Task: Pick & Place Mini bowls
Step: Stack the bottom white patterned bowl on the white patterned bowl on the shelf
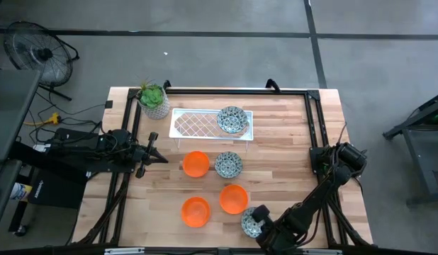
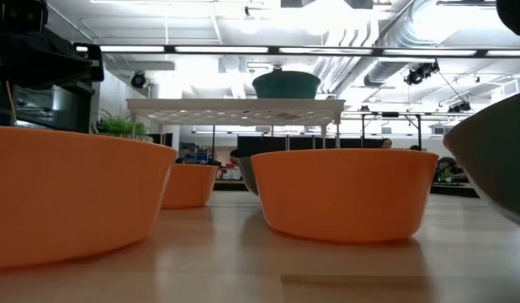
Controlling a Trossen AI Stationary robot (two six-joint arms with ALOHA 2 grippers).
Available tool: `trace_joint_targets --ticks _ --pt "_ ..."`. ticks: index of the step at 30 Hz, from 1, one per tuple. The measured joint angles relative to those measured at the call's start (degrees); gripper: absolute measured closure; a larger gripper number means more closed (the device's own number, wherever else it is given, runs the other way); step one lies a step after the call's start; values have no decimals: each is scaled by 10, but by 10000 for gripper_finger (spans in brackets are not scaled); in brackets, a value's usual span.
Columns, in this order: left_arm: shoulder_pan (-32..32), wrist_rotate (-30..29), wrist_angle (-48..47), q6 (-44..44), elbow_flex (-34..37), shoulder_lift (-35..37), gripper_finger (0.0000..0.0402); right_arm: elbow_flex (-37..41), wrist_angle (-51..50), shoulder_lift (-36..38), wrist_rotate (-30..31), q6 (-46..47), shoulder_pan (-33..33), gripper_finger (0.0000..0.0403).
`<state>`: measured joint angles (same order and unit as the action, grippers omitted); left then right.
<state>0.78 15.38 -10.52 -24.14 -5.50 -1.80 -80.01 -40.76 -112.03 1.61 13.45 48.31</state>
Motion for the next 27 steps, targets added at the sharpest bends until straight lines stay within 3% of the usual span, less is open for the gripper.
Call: trace_joint_targets --ticks 5,17,27 --pt "0 0 0 0 0 0 401 -5 -17 0 8 8 0 393" --pt "0 0 0 0 0 0 401 -70 -178 -4 35 15 1 402" --pt "0 0 0 0 0 0 401 -79 -199 -4 72 49 1 402"
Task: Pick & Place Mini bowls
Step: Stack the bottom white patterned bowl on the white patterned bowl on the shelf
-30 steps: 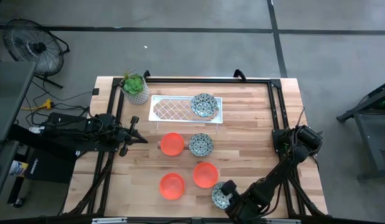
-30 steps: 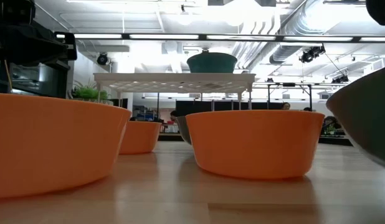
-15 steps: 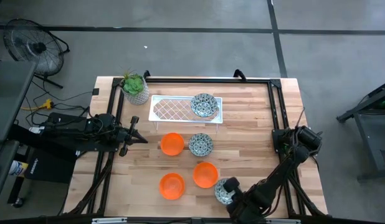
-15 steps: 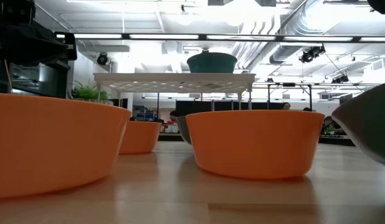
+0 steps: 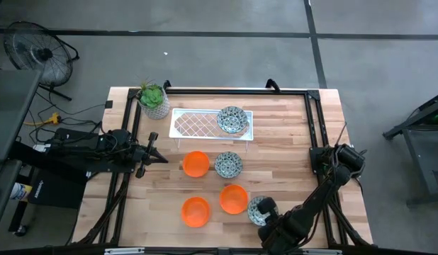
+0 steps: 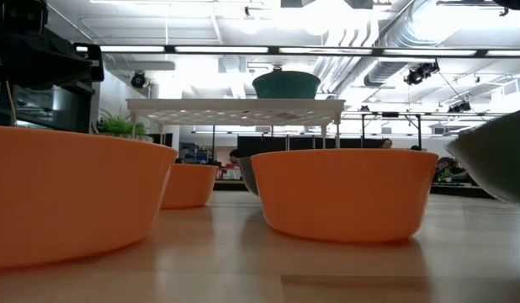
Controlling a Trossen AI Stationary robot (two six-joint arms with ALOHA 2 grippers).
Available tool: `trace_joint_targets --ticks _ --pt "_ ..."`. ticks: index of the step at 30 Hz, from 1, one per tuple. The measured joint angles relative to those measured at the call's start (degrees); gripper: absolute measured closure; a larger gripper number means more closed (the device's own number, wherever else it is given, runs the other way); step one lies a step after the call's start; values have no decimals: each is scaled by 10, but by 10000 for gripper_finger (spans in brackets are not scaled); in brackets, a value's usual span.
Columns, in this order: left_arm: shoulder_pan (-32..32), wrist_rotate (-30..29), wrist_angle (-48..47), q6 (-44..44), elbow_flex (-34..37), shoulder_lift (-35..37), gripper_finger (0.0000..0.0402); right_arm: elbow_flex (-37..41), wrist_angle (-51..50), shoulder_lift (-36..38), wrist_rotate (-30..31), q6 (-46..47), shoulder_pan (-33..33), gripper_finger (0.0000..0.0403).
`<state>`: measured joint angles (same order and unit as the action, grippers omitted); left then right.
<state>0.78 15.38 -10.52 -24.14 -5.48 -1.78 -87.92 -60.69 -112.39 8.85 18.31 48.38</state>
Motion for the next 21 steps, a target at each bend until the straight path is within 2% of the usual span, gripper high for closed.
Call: trace_joint_targets --ticks 8,21 --pt "0 0 0 0 0 0 401 0 -24 13 33 33 0 402" --pt "0 0 0 0 0 0 401 -2 -105 88 107 72 -20 402"
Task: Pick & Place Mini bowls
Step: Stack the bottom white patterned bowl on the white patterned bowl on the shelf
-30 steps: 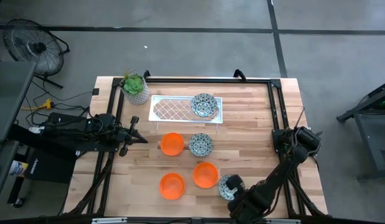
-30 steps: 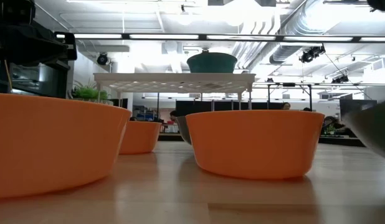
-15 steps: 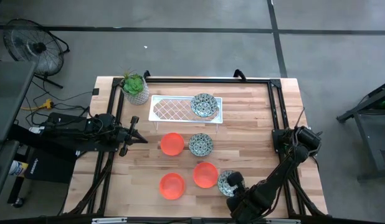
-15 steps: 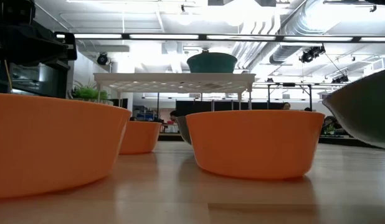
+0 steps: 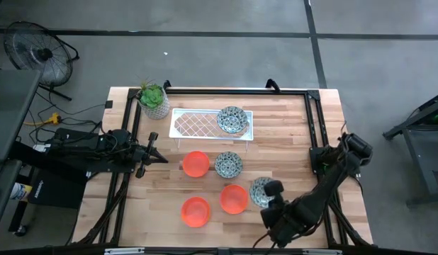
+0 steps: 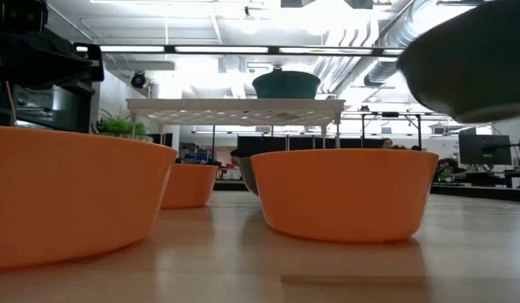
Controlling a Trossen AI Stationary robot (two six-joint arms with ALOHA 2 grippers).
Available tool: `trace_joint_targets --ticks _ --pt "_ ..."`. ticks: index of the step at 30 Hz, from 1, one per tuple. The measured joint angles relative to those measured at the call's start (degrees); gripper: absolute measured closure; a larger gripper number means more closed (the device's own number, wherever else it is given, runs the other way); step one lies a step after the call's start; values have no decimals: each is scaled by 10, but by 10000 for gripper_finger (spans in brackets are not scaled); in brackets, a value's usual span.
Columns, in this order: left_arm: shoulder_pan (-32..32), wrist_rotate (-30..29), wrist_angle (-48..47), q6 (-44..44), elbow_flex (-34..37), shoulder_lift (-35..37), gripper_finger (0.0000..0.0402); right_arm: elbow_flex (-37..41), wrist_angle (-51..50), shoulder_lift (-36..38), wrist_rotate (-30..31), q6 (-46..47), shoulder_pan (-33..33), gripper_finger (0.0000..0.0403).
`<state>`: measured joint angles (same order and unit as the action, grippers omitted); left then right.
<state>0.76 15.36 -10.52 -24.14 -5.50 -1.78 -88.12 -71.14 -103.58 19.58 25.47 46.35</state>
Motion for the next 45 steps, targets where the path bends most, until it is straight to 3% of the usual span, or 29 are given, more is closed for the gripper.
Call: trace_joint_targets --ticks 6,14,25,35,45 --pt "0 0 0 0 0 0 401 0 -30 31 26 -4 -11 402" --pt "0 0 0 0 0 0 401 0 -80 77 13 -21 -44 402" --pt "0 0 0 0 0 0 401 -5 -87 123 16 -134 -132 402" --pt "0 0 0 0 0 0 401 -89 -88 123 49 -217 -244 402" --pt "0 0 0 0 0 0 401 -221 -112 48 52 -311 -353 403"
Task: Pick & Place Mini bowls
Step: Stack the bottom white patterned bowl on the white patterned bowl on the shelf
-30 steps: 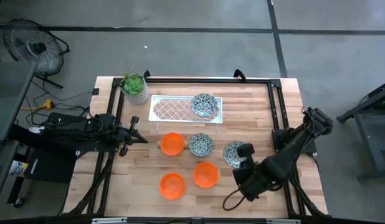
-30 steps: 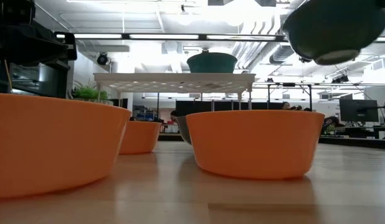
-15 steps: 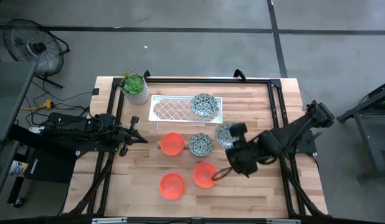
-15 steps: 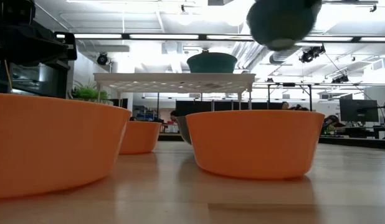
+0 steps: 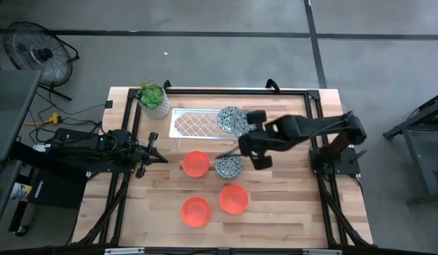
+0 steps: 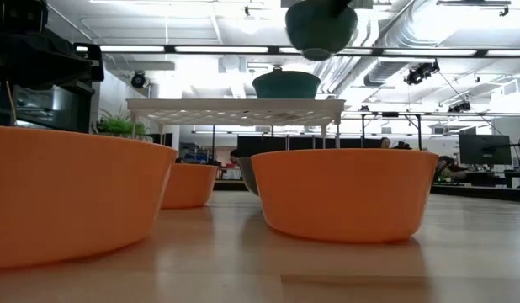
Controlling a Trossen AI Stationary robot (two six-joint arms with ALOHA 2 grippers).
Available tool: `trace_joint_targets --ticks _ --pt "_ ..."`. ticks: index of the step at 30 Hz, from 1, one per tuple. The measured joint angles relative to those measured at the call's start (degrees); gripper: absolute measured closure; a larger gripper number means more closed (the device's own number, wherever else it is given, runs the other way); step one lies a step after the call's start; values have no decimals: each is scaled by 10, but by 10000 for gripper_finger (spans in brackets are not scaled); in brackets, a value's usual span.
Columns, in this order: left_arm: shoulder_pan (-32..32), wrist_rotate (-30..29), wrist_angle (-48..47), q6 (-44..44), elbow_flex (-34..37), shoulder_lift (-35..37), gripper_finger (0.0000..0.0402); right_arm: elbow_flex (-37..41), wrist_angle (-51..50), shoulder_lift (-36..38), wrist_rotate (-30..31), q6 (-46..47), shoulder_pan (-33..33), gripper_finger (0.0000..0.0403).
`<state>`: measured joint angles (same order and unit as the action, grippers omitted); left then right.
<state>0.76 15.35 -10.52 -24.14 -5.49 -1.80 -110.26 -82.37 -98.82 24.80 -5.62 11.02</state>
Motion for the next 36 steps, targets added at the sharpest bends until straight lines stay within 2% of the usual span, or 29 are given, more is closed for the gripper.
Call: trace_joint_targets --ticks 3,9,21,28,36 --pt "0 0 0 0 0 0 401 -38 -3 -26 -2 -29 -24 403" --pt "0 0 0 0 0 0 401 -79 -5 -55 -44 -101 -61 403" --pt "0 0 0 0 0 0 401 -69 5 -59 -75 -231 -103 403" --pt "0 0 0 0 0 0 401 -69 14 -59 -105 -265 -125 403" --pt "0 0 0 0 0 0 401 -69 25 -63 -108 -300 -144 403"
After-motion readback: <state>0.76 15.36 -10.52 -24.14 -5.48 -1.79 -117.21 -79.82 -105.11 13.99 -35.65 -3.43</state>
